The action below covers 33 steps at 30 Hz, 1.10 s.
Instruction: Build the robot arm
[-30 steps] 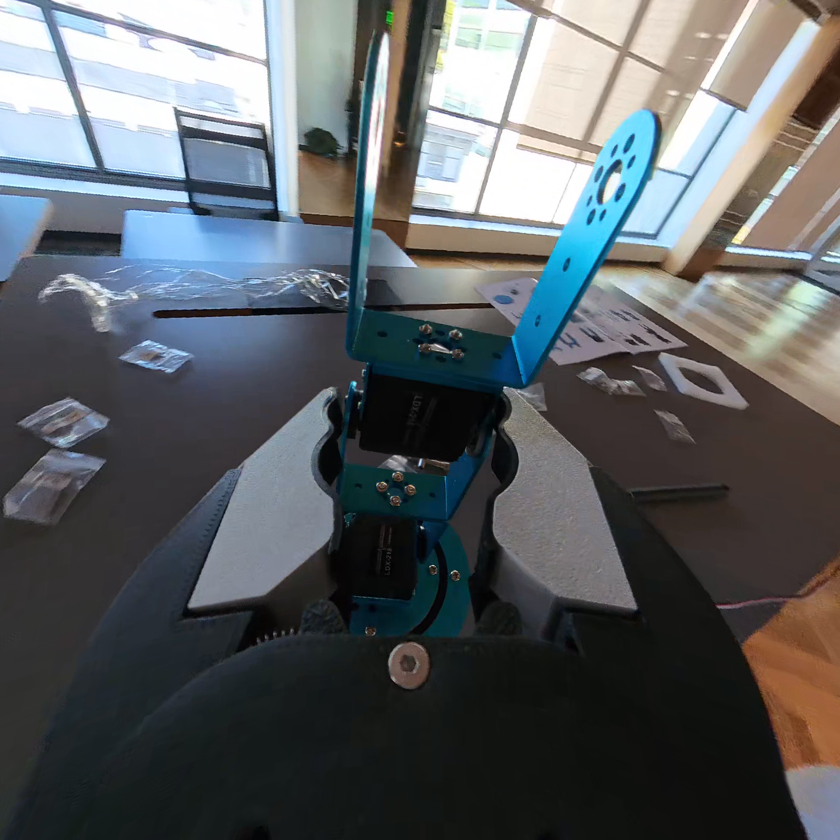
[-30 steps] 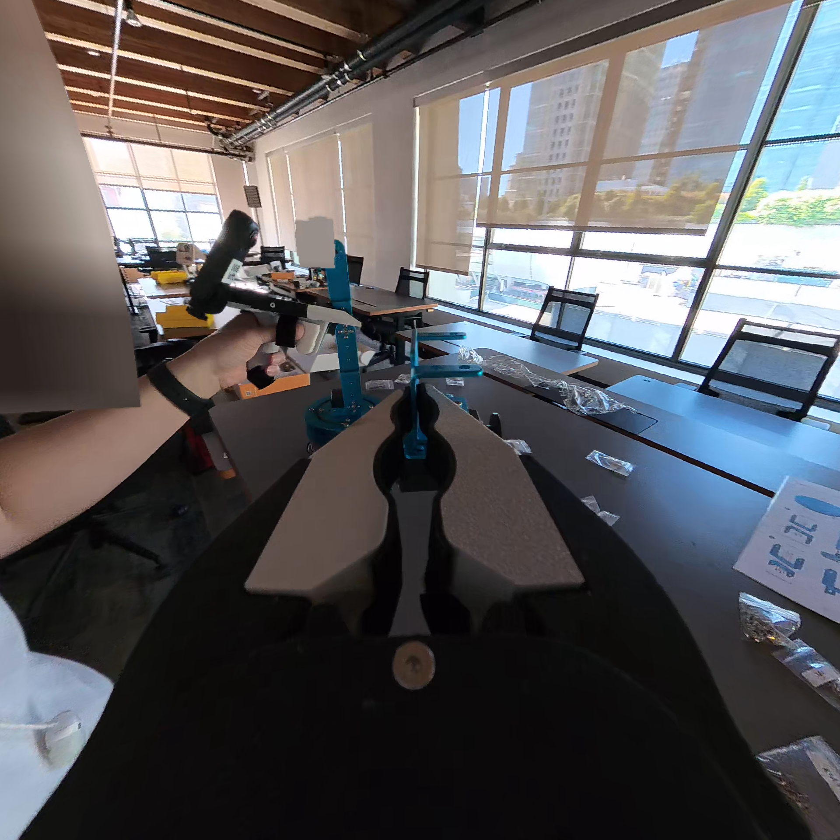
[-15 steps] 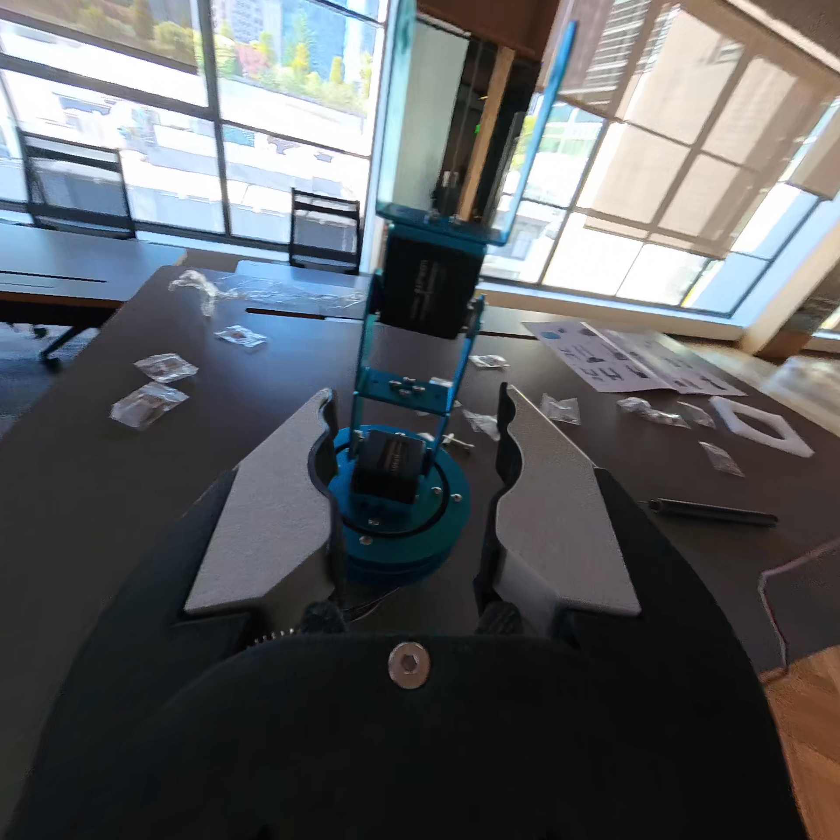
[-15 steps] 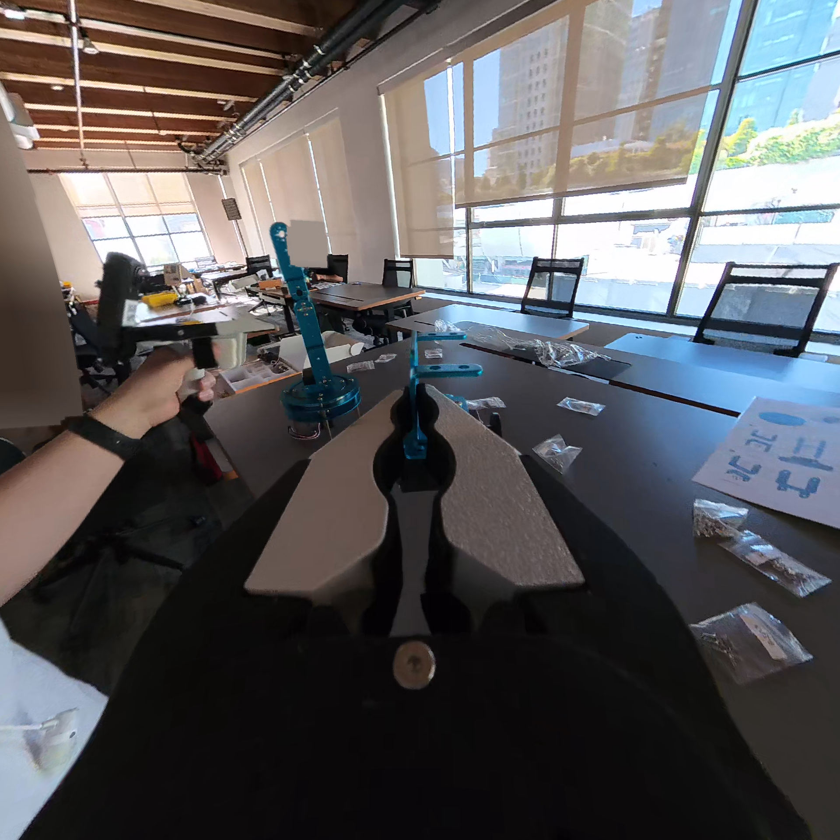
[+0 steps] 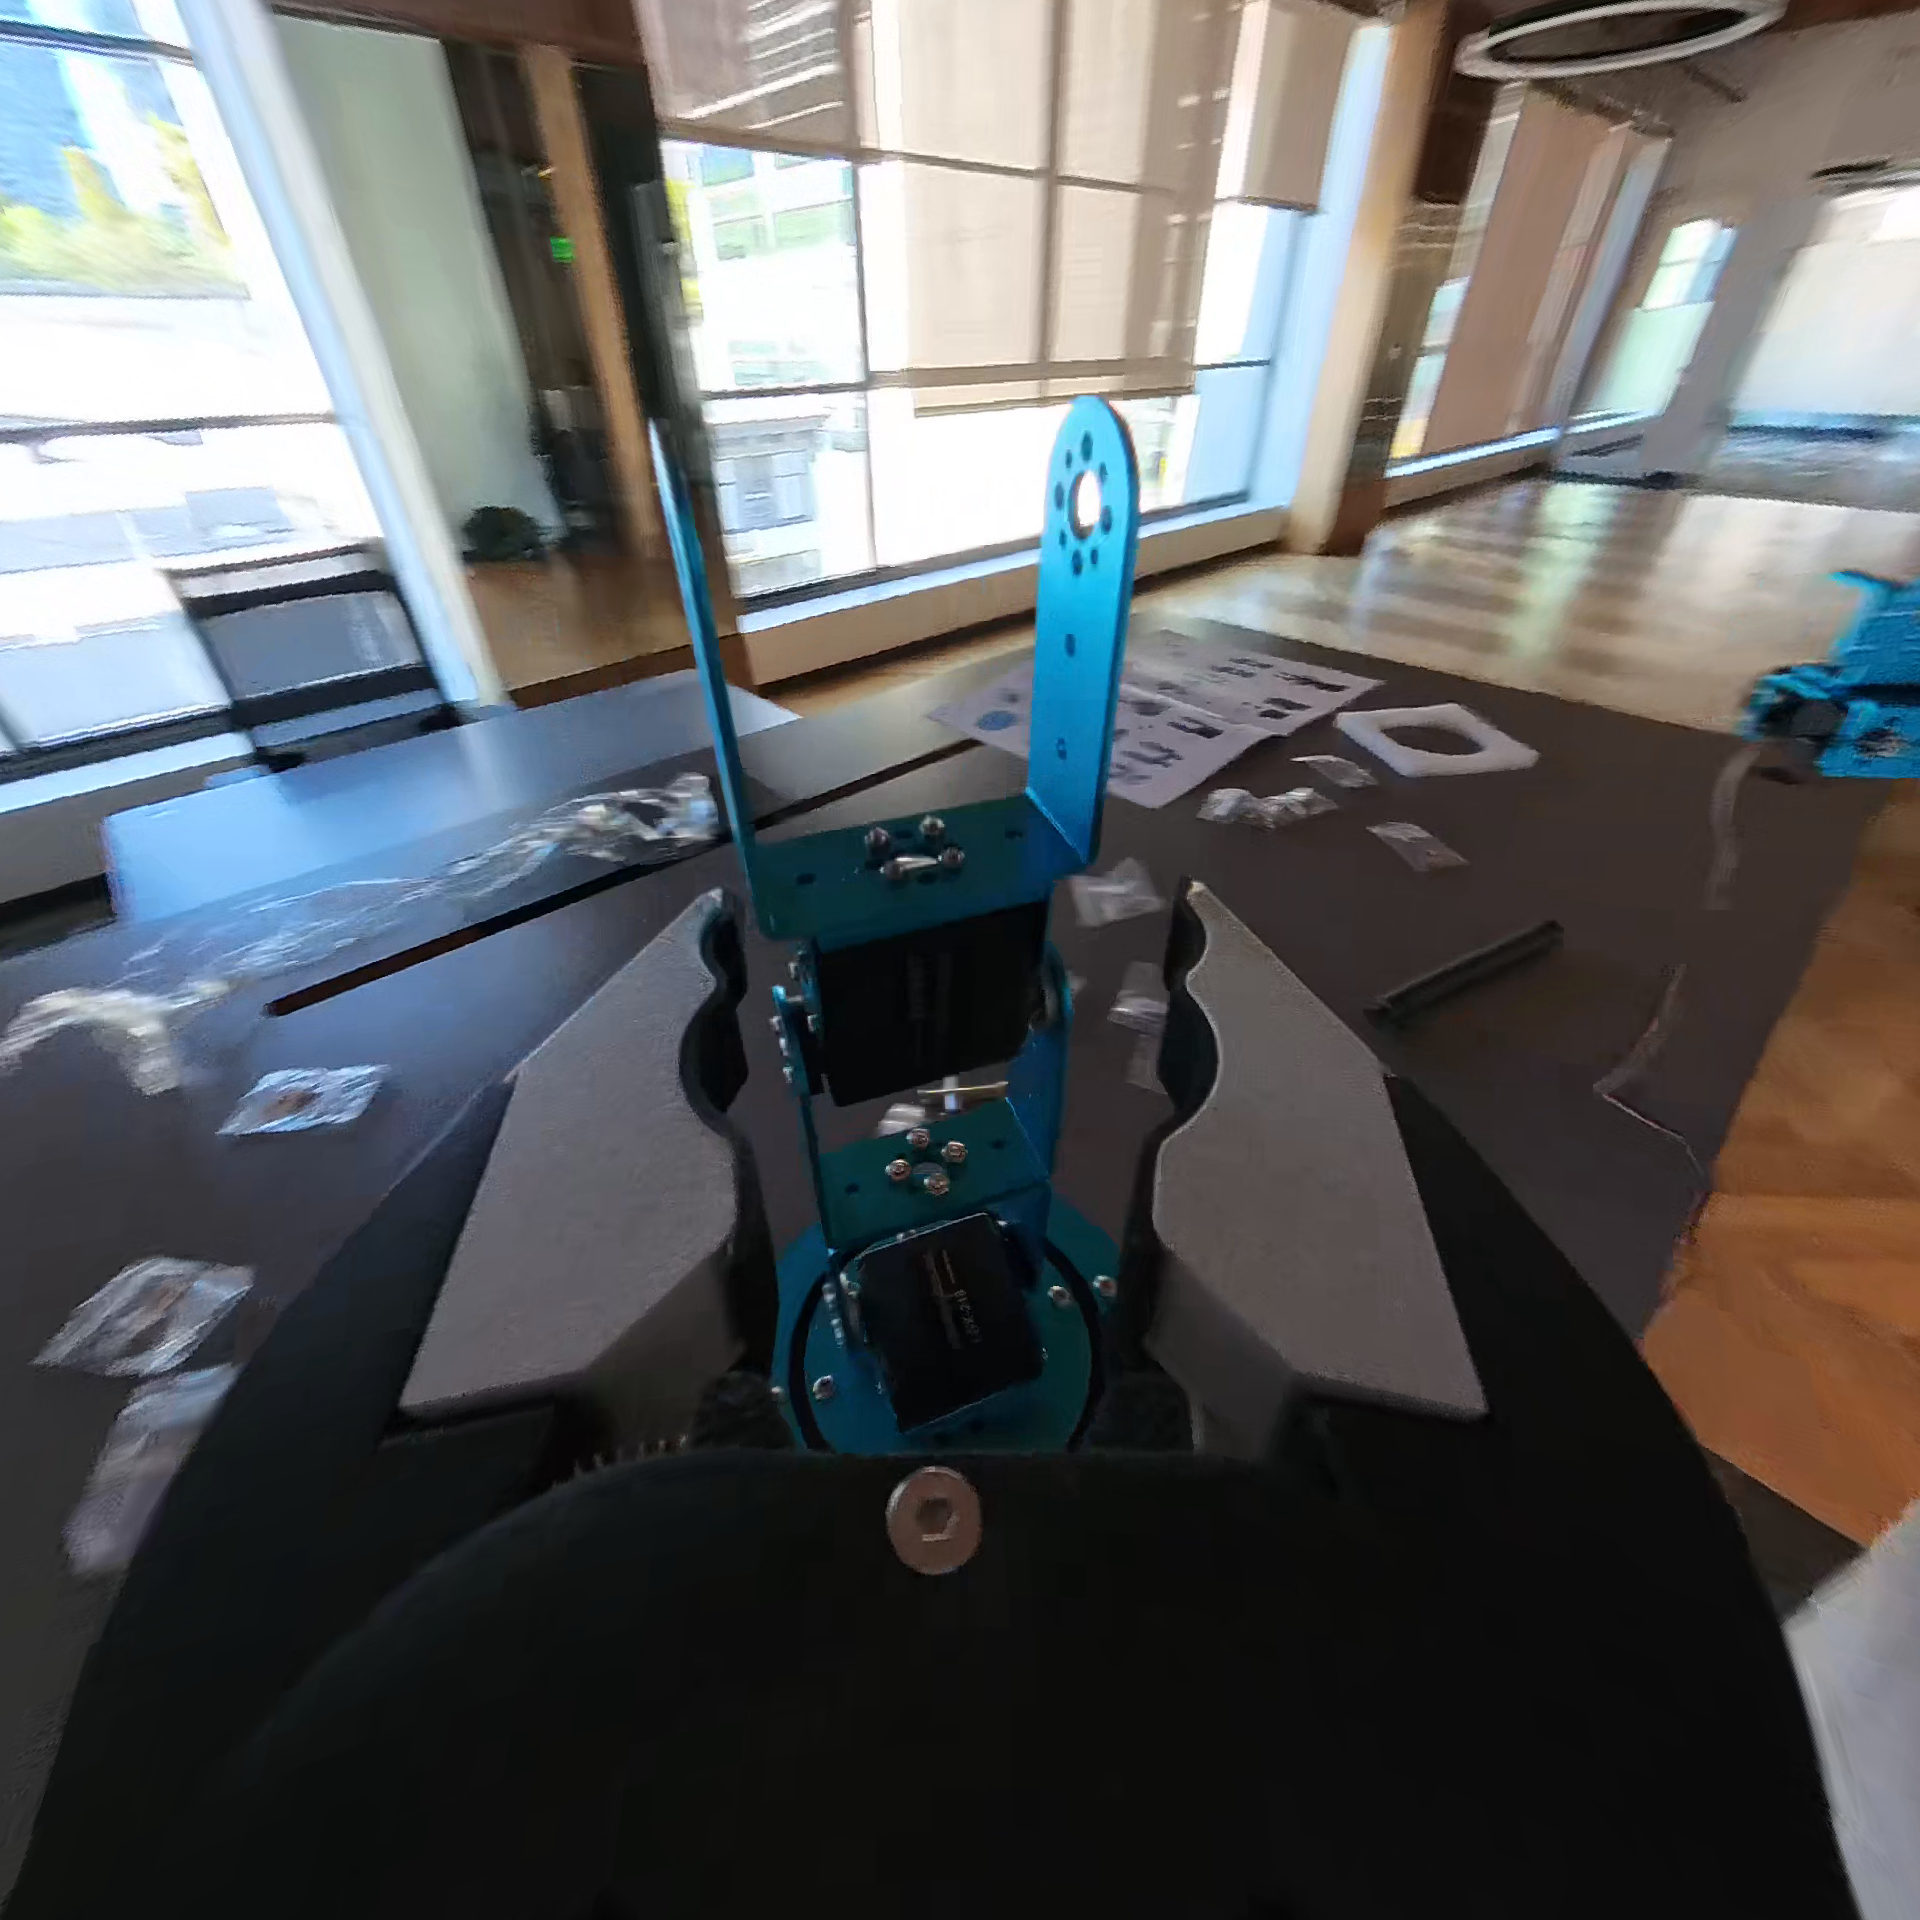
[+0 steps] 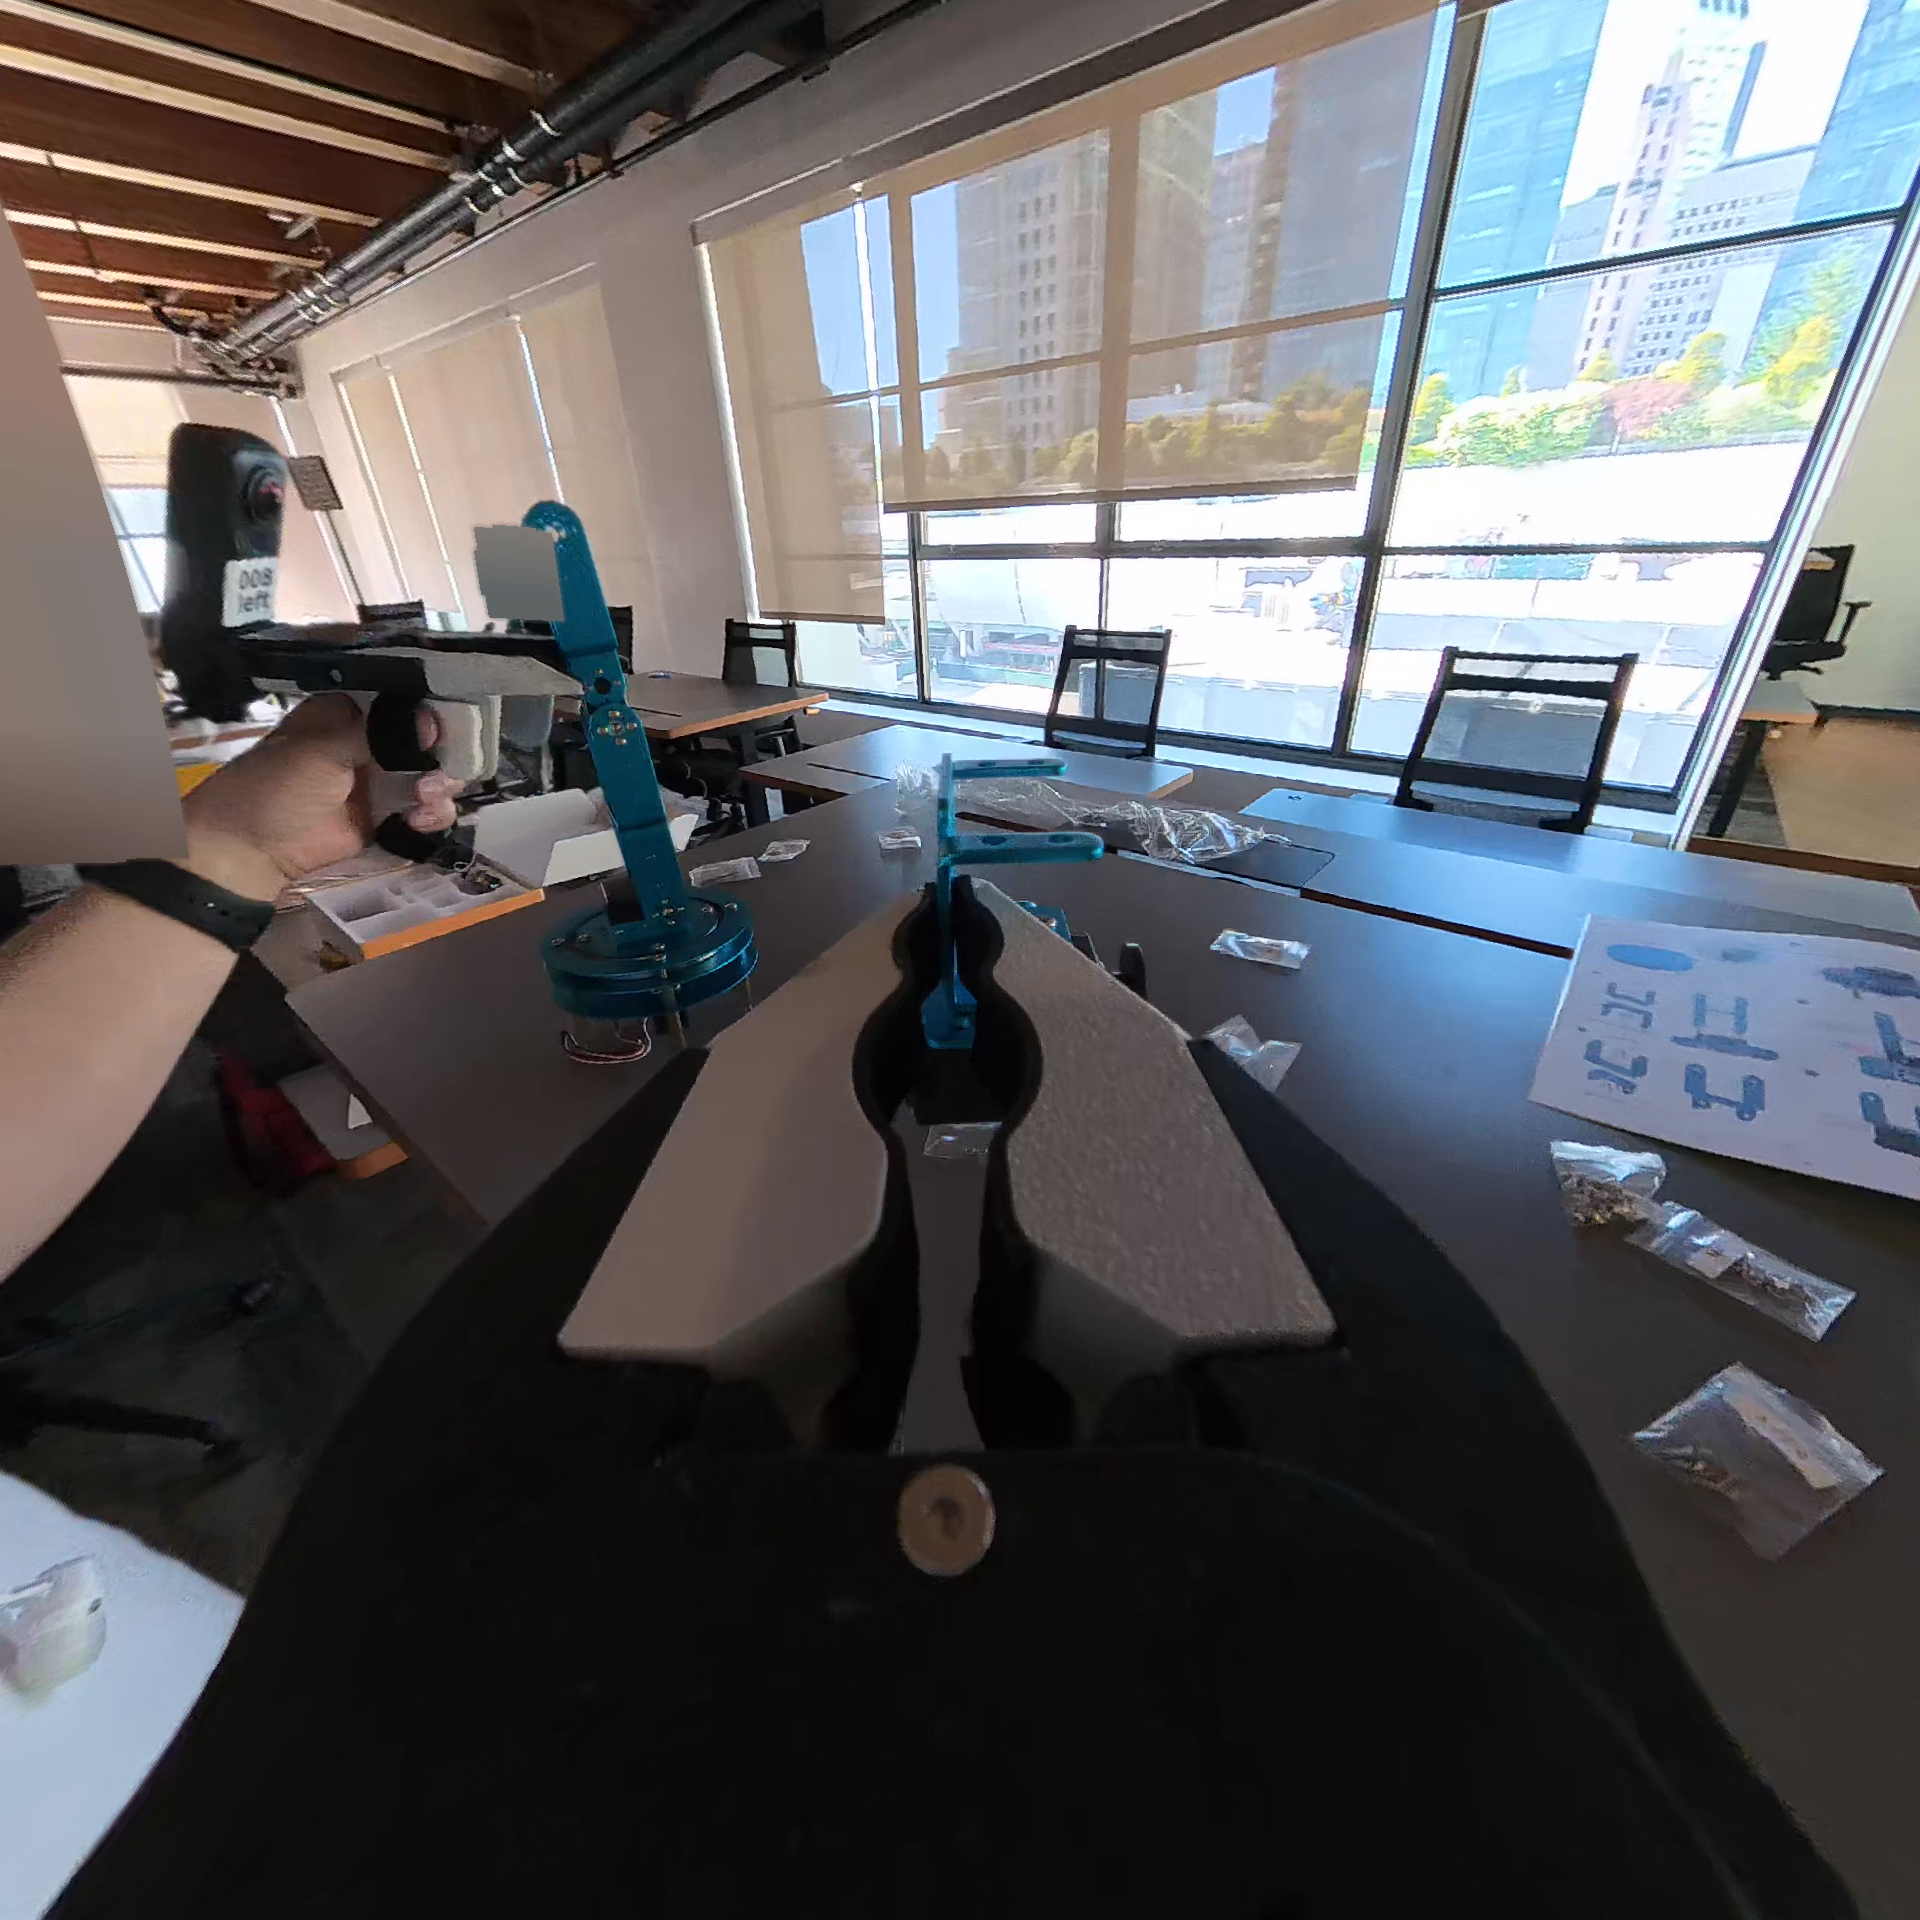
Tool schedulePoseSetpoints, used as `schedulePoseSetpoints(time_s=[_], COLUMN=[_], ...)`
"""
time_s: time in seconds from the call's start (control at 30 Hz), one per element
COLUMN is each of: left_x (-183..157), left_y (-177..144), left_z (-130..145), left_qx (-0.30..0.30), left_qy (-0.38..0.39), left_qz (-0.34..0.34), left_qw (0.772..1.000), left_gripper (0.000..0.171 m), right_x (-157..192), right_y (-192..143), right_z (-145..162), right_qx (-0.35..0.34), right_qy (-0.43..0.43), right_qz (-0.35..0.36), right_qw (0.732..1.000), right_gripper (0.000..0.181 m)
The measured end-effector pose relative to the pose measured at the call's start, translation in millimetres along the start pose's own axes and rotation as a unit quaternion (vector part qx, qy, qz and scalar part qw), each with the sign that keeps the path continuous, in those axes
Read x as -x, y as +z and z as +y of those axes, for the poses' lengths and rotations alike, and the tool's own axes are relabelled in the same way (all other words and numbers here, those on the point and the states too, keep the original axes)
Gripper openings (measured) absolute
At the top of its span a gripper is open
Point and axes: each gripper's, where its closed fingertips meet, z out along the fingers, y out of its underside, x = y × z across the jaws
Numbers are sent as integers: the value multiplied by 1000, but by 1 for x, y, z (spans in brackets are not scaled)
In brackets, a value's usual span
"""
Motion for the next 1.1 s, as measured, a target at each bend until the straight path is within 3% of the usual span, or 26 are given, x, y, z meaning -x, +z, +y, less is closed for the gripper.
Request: schedulePoseSetpoints(time_s=[0.1,0.2,0.47,0.57,0.77,1.1], left_x=[-1,3,-2,-9,-5,-4], left_y=[-4,-15,-14,-13,-14,-14], left_z=[4,-7,5,4,3,3], left_qx=[-18,-55,-19,-6,-9,-9], left_qy=[-45,-105,-131,-144,-172,-195], left_qz=[136,272,491,533,562,543], left_qw=[990,955,861,834,809,817], left_gripper=[64,59,44,39,33,33], right_x=[7,13,24,23,21,27], right_y=[0,1,3,-1,-3,8], right_z=[8,9,-3,-2,4,5], right_qx=[8,9,28,39,55,59], right_qy=[6,12,-32,-44,-46,-62], right_qz=[16,28,48,66,84,80], right_qw=[1000,1000,998,996,994,993], right_gripper=[1,1,1,1,1,1])
